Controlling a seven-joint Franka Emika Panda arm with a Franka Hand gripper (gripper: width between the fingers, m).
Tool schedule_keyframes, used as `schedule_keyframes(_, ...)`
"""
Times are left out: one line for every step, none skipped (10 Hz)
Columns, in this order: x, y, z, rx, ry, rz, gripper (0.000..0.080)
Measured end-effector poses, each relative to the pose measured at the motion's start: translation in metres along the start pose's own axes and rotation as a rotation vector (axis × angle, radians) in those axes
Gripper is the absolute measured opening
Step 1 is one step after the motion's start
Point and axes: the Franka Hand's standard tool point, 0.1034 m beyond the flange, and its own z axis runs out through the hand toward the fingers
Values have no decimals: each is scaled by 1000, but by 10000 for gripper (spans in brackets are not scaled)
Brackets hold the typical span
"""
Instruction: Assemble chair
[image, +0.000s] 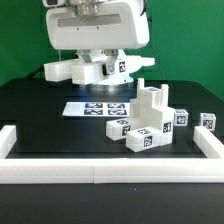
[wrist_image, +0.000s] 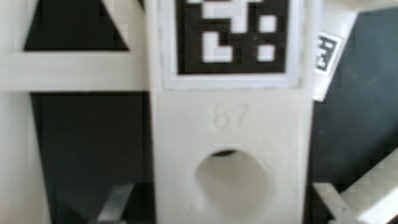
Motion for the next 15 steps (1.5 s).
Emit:
schedule_keyframes(-3,-5,-3,5,2,65,289)
schedule_keyframes(-9,-12,-5,10,3,115,289)
schedule_keyframes(-15,-17,-4,9,3,105,289)
schedule_keyframes(-23,-25,-1,6,0,132,289)
schedule_keyframes(-30,-33,4,-1,-3,136,289)
schedule_keyframes(-32,-36,8,-7,-6,125,289)
schedule_keyframes(-32,-35,8,-7,-6,125,289)
schedule_keyframes(-32,-35,8,-8,-6,124,289)
schedule_keyframes(-32,-35,9,-9,-7,124,289)
schedule_keyframes(-33,-35,10,-10,-8,141,289)
schedule_keyframes(-37,-40,10,-9,-9,157,289)
schedule_keyframes(-43,-47,12,-10,-9,246,289)
schedule_keyframes(-44,-51,12,-10,-7,262,289)
schedule_keyframes(-44,-55,12,-9,-6,259,289)
schedule_keyframes(-46,-61,10,-3,-4,249,289)
